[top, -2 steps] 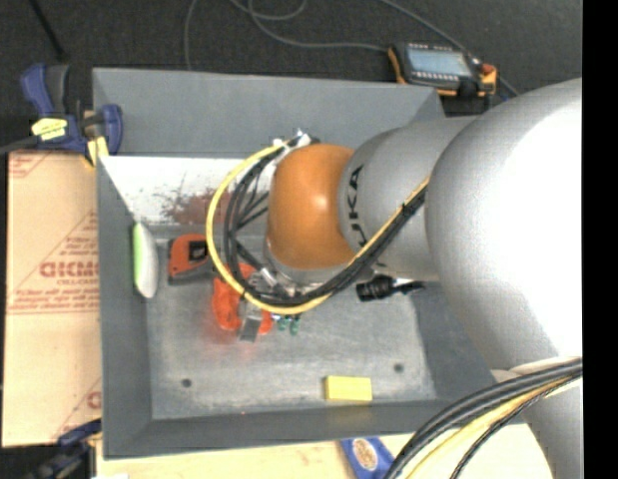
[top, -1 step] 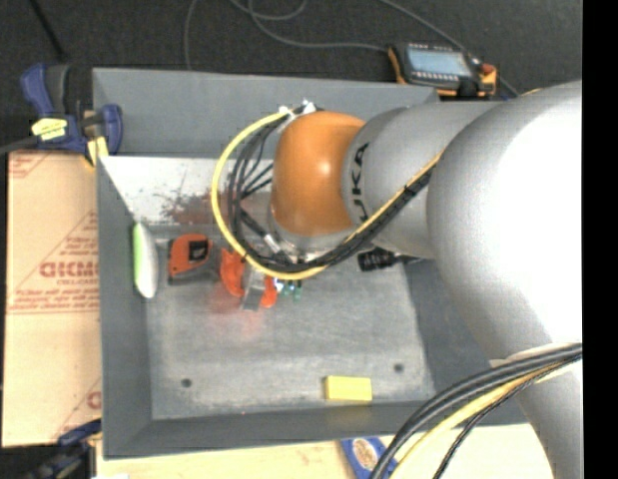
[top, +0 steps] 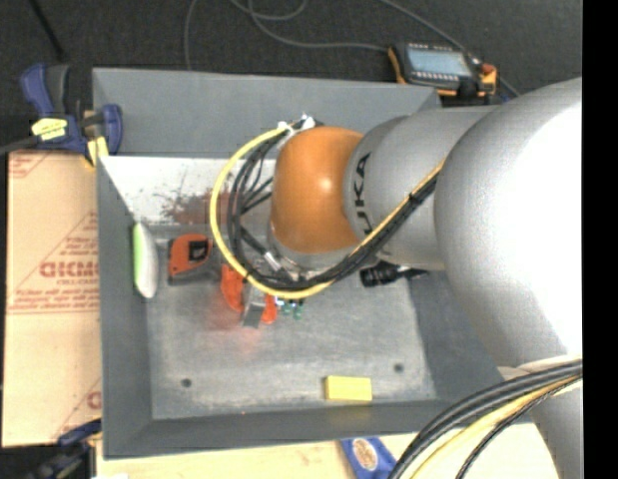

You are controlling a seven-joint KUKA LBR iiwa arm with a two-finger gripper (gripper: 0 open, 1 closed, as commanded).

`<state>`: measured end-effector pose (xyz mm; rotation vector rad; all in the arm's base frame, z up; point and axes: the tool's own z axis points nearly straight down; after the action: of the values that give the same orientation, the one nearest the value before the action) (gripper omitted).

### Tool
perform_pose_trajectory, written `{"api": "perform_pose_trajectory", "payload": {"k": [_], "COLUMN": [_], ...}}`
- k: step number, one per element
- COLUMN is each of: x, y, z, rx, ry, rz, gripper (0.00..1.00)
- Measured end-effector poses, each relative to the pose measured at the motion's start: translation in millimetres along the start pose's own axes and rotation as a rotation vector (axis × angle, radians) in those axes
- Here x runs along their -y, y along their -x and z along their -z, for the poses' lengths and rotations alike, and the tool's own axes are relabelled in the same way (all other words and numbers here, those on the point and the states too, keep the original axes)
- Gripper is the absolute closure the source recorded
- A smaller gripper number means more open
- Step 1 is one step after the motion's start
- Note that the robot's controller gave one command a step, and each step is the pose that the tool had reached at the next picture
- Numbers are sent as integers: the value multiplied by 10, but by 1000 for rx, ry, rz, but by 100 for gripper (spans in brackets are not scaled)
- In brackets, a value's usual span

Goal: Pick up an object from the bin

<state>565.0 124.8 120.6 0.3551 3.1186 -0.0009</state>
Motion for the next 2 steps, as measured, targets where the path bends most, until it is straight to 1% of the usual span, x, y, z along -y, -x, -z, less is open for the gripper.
{"api": "perform_pose_trajectory", "payload": {"k": [1, 2], "x": [-2, -12], "y": [-167, -142], "z": [46, 56], "rx": [-2, -2], "ry": [0, 0], "rz": [11, 16], "gripper": [100, 100]}}
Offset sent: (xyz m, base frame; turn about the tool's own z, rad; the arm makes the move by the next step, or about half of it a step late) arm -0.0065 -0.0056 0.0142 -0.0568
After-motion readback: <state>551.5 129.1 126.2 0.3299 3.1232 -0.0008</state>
